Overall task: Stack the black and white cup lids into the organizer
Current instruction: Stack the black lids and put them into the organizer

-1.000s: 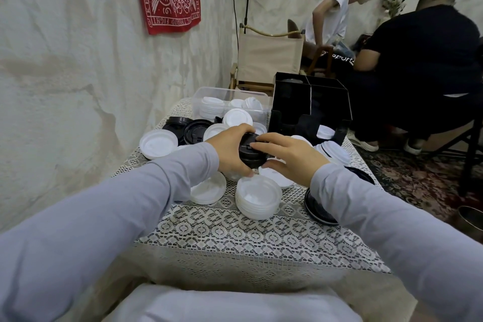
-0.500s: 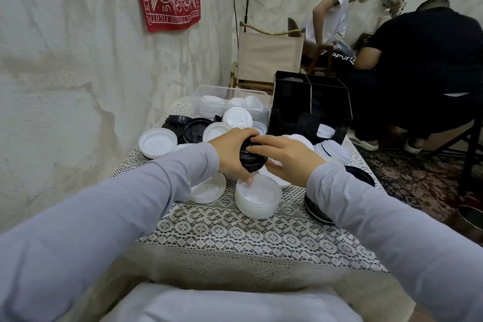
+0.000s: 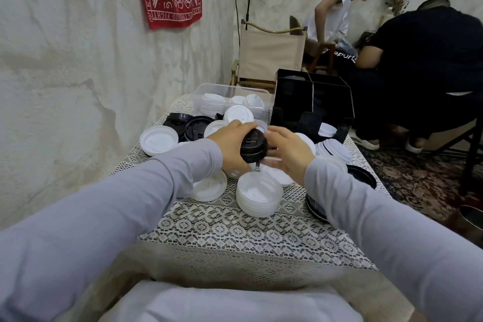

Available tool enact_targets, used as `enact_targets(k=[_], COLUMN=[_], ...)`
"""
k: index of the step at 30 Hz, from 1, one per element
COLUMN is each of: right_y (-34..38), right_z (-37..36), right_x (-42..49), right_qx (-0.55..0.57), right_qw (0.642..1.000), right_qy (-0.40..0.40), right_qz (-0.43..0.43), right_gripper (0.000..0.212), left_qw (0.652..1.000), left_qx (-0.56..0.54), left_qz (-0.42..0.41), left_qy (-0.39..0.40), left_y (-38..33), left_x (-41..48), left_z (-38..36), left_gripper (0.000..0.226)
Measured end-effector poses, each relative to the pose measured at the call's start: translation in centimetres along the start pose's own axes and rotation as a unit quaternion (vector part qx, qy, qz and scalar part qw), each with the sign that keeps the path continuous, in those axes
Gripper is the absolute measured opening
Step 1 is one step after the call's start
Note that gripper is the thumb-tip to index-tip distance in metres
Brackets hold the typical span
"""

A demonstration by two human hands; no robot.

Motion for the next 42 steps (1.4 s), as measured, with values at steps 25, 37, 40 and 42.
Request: enact_targets(k=[25,37,40,42], right_y=[-0.2,0.1,0.1,0.1], right_z=[0.6,0.2,0.1,0.2], right_x=[0.6,0.9,0.9,1.0], right_qx=[0.217,0.169,0.176,0.176], right_qw=[0.971,0.984,0.983,0.983], right_qy=[-0.042,-0.004,0.0,-0.002], right_qz=[-0.092,-0.053,-0.05,-0.047], right_gripper=[0.013,0.019,0.024,0.025], left_qw=[0.788,0.789,0.798,0.808], left_qx=[-0.58,-0.57,-0.56,-0.548], left_qz=[0.205,0.229,0.224,0.216], left_qy=[0.006,-0.002,0.0,-0.001], left_y=[0.9,1.0,0.9,0.6], left_x=[-0.6,-0.9,-1.0,-1.2], left_z=[-0.1,-0.2,0.0,0.1], left_gripper=[0.027,0.02,0.017,0.015])
Point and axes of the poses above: each hand's wrist, its own x-axis towards the middle knuckle, its own z-axis out of the back of the hand, y = z × x, the point moved 6 cm from there along x, towards the middle knuckle, and after that the axes turned 2 degrees about z, right-handed, at the moved point
